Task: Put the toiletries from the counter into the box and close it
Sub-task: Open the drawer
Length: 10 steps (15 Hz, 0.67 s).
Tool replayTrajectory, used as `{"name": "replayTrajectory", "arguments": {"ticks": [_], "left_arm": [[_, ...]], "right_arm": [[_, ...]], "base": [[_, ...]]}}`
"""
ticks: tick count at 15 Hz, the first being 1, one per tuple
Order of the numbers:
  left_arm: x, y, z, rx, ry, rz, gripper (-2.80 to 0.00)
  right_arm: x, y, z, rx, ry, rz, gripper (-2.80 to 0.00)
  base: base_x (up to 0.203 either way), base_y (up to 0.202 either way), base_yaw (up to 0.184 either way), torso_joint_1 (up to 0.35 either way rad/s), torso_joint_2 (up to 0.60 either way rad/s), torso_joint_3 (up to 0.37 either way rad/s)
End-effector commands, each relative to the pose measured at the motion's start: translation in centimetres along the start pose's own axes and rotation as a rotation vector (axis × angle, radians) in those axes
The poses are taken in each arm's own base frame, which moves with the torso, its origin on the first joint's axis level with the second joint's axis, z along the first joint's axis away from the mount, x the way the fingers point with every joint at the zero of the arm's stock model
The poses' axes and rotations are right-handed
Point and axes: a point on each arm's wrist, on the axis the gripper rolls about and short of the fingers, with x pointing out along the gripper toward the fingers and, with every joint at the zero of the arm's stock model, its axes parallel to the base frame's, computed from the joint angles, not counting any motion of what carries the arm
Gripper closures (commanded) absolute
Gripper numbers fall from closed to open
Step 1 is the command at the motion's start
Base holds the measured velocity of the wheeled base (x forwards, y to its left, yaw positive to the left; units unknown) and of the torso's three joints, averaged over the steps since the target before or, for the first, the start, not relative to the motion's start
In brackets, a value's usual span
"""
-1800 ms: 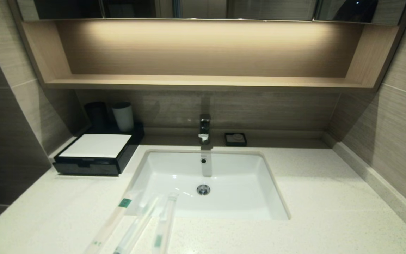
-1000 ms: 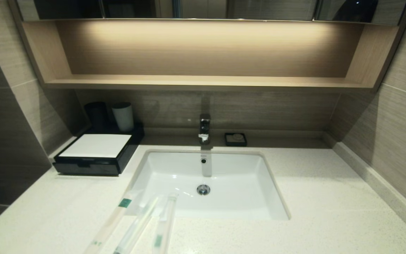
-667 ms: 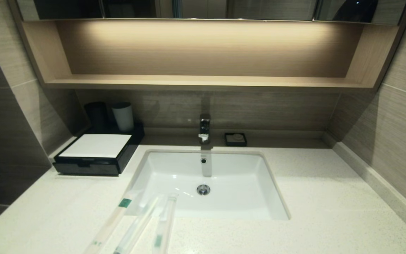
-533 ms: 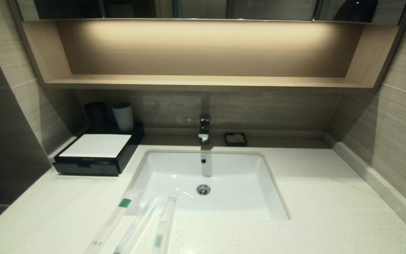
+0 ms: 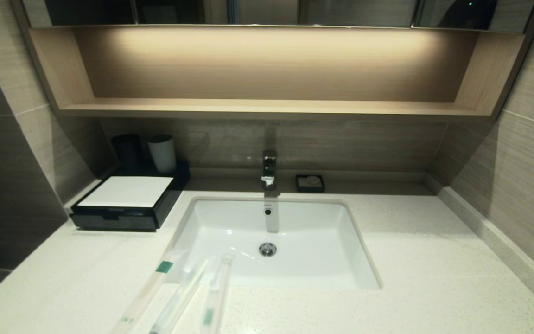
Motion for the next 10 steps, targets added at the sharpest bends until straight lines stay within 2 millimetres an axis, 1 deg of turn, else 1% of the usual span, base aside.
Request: {"name": "replayTrajectory", "arguments": {"ticks": [1, 3, 6, 10], "left_arm": [[-1.0, 0.1, 2.1, -0.001, -0.045, 0.002, 0.0], [-0.5, 0.2, 3.8, -0.003, -0.025, 0.003, 0.0], [1.2, 0.3, 6.4, -0.008, 0.021, 0.001, 0.0], [5.5, 0.3, 8.9, -0.004, 0.106, 0.015, 0.0]], "right_arm": [[0.0, 0.0, 0.0, 0.0, 0.001, 0.0, 0.0], [0.0, 0.0, 0.0, 0.0, -0.001, 0.0, 0.0], [0.0, 0.0, 0.0, 0.0, 0.0, 0.0, 0.0], [0.0, 0.0, 0.0, 0.0, 0.0, 0.0, 0.0]], "base": [[0.0, 0.0, 0.0, 0.0, 0.0, 0.0], [0.0, 0.0, 0.0, 0.0, 0.0, 0.0], [0.0, 0.0, 0.0, 0.0, 0.0, 0.0], [0.0, 0.0, 0.0, 0.0, 0.0, 0.0]]}}
